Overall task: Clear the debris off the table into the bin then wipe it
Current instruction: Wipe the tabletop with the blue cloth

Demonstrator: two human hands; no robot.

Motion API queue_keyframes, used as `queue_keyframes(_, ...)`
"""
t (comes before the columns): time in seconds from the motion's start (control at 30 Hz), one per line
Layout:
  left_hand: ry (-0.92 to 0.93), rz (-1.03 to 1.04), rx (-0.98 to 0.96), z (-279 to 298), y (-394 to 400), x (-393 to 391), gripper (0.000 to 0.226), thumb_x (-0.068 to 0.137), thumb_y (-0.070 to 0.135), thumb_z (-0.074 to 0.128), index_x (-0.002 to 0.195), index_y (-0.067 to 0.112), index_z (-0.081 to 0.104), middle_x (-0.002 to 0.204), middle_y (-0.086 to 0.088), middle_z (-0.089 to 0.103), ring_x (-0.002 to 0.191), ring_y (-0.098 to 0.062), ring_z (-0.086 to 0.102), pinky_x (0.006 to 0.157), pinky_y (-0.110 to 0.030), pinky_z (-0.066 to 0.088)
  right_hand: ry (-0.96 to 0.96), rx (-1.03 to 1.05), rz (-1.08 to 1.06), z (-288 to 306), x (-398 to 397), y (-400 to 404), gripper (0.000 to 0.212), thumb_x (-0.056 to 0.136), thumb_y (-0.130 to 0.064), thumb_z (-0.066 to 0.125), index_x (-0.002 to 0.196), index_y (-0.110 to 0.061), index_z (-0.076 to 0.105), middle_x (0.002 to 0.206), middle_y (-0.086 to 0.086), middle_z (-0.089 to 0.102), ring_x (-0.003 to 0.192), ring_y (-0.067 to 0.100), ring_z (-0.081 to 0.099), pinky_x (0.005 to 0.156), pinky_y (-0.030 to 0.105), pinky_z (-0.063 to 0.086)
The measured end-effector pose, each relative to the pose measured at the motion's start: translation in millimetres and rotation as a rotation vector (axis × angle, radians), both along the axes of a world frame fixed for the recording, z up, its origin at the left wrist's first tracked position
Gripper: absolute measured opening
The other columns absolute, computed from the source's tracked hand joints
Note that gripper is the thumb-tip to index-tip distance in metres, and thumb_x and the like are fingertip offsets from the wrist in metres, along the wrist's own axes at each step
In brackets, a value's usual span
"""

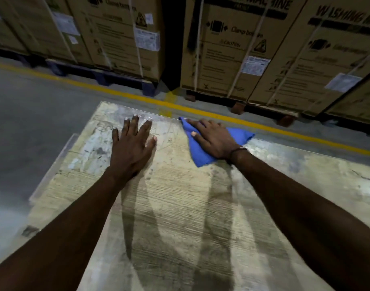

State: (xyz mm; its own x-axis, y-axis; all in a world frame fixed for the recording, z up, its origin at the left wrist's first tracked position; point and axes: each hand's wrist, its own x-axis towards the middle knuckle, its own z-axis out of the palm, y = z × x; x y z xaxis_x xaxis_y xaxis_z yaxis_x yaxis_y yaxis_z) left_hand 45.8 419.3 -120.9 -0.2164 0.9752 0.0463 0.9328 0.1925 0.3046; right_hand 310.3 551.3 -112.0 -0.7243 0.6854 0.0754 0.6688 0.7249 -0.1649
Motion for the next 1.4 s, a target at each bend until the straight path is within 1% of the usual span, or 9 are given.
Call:
queue_keyframes(0.13,0.005,0.018,-0.016,-1,1,-22,0.072,0.102,0.067,0.022,0.166,0.035,0.022,0.177,-0.004,0.005,0.163,-0.028,0.004,0.127,-0.060,0.006,-0.012,0.014,0.004,0,-49,-3,0.057,0.106,-0.057,0.019,0.160,-0.040,0.026,0.132,0.009,0.056,0.107,0.036,0.058,0.082,0.046,0.043)
queue_keyframes(0.4,0.003,-0.008,0.029,-4,-8,-62,0.065,0.106,0.063,0.032,0.165,0.035,0.025,0.176,-0.006,0.010,0.162,-0.030,0.007,0.126,-0.059,0.007,-0.034,-0.017,-0.019,2,1,-4,0.054,0.109,-0.053,0.021,0.161,-0.038,0.025,0.137,0.007,0.052,0.115,0.032,0.052,0.088,0.047,0.042)
queue_keyframes(0.6,0.004,0.032,0.039,-7,-31,-104,0.069,0.101,0.065,0.031,0.164,0.036,0.030,0.175,-0.005,0.014,0.162,-0.030,0.013,0.126,-0.056,0.012,-0.018,0.019,0.007,-5,-124,-3,0.059,0.105,-0.057,0.018,0.160,-0.037,0.026,0.131,0.011,0.055,0.111,0.035,0.056,0.084,0.046,0.040)
queue_keyframes(0.77,-0.025,0.024,0.122,-15,-52,-117,0.071,0.102,0.061,0.033,0.163,0.025,0.036,0.172,-0.012,0.025,0.158,-0.036,0.024,0.120,-0.052,0.032,0.005,-0.003,0.059,0,-233,1,0.066,0.101,-0.060,0.014,0.162,-0.036,0.023,0.137,0.016,0.054,0.114,0.039,0.056,0.089,0.051,0.044)
queue_keyframes(0.9,-0.150,0.121,0.174,-14,-59,-112,0.072,0.104,0.058,0.033,0.166,0.021,0.028,0.173,-0.006,0.025,0.160,-0.023,0.021,0.126,-0.037,0.023,-0.001,0.000,0.101,0,-271,3,0.067,0.101,-0.060,0.013,0.163,-0.036,0.022,0.140,0.016,0.052,0.116,0.041,0.055,0.090,0.051,0.043)
queue_keyframes(1.03,-0.199,0.166,0.228,-9,-61,-106,0.077,0.103,0.060,0.034,0.165,0.014,0.029,0.170,-0.006,0.031,0.158,-0.020,0.026,0.125,-0.026,0.017,-0.038,0.032,0.142,-2,-279,-1,0.071,0.098,-0.064,0.004,0.162,-0.040,0.022,0.151,0.016,0.045,0.117,0.040,0.052,0.088,0.048,0.039)
queue_keyframes(1.13,-0.261,0.177,0.218,-5,-64,-106,0.081,0.102,0.064,0.030,0.166,0.015,0.025,0.172,-0.004,0.028,0.159,-0.018,0.025,0.126,-0.026,0.017,-0.065,0.035,0.160,-5,-274,-7,0.061,0.103,-0.065,0.011,0.161,-0.049,0.019,0.167,0.011,0.029,0.131,0.040,0.045,0.095,0.051,0.037)
queue_keyframes(1.23,-0.274,0.177,0.218,-3,-71,-105,0.081,0.102,0.064,0.030,0.166,0.014,0.025,0.171,-0.005,0.028,0.158,-0.020,0.026,0.127,-0.033,0.021,-0.063,0.022,0.156,-7,-264,-20,0.055,0.105,-0.064,0.019,0.159,-0.055,0.017,0.174,0.002,0.012,0.149,0.039,0.028,0.106,0.061,0.030)
queue_keyframes(1.4,-0.252,0.163,0.208,-9,-91,-106,0.077,0.105,0.062,0.032,0.166,0.017,0.023,0.173,-0.003,0.026,0.160,-0.018,0.022,0.127,-0.032,0.019,-0.020,0.011,0.157,-7,-246,-52,0.053,0.106,-0.062,0.022,0.158,-0.057,0.021,0.174,-0.008,0.008,0.160,0.034,0.008,0.115,0.076,0.010)
